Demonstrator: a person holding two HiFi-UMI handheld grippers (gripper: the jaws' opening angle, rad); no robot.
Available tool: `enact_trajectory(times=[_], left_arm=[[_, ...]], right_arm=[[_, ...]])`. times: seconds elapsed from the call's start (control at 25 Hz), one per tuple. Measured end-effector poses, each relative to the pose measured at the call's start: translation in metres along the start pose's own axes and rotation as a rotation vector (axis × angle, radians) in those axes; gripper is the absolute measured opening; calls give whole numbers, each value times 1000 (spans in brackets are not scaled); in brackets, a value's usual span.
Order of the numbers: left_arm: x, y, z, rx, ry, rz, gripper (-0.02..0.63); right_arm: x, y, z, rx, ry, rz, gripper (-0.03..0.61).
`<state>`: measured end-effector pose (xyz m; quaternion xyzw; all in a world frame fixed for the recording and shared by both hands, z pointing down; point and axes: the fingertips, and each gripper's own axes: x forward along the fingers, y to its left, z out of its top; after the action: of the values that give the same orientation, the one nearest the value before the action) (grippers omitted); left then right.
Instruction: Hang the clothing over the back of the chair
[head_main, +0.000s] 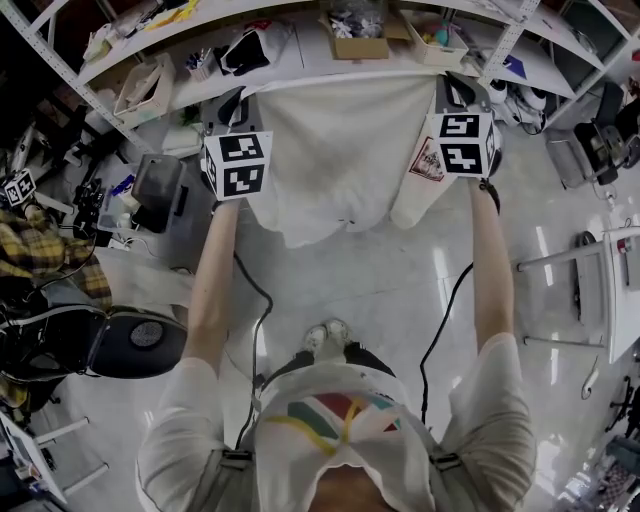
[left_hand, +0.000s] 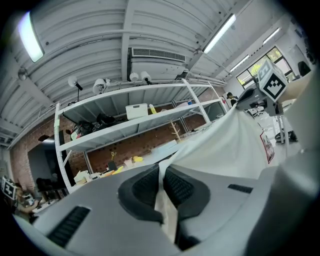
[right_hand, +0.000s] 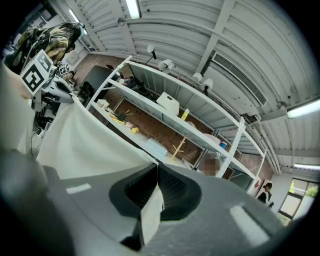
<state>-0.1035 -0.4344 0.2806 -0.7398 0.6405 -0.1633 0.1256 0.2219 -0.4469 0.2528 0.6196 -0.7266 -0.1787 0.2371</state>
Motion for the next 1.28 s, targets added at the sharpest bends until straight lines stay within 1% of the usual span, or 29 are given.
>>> enact_trajectory(times=[0.4,0.6,0.8,1.16,1.28], left_arm=[[8,-26,-48,2,73,-49,15],[9,-36,-72,6,116,-69,15],[11,-47,-96,4,154,-85,15],[12,-64,-138,-8,210,-109,15],[13,-70,-150,-13,230,-119,15]], right_arm=[[12,24,-44,-15,72,54,9],[16,38,-66,5,108,70,9],[22,54,-89,-6,141,105,9],[26,81,-127,-2,193,141,9],[27,88,-141,-7,225,157,9]])
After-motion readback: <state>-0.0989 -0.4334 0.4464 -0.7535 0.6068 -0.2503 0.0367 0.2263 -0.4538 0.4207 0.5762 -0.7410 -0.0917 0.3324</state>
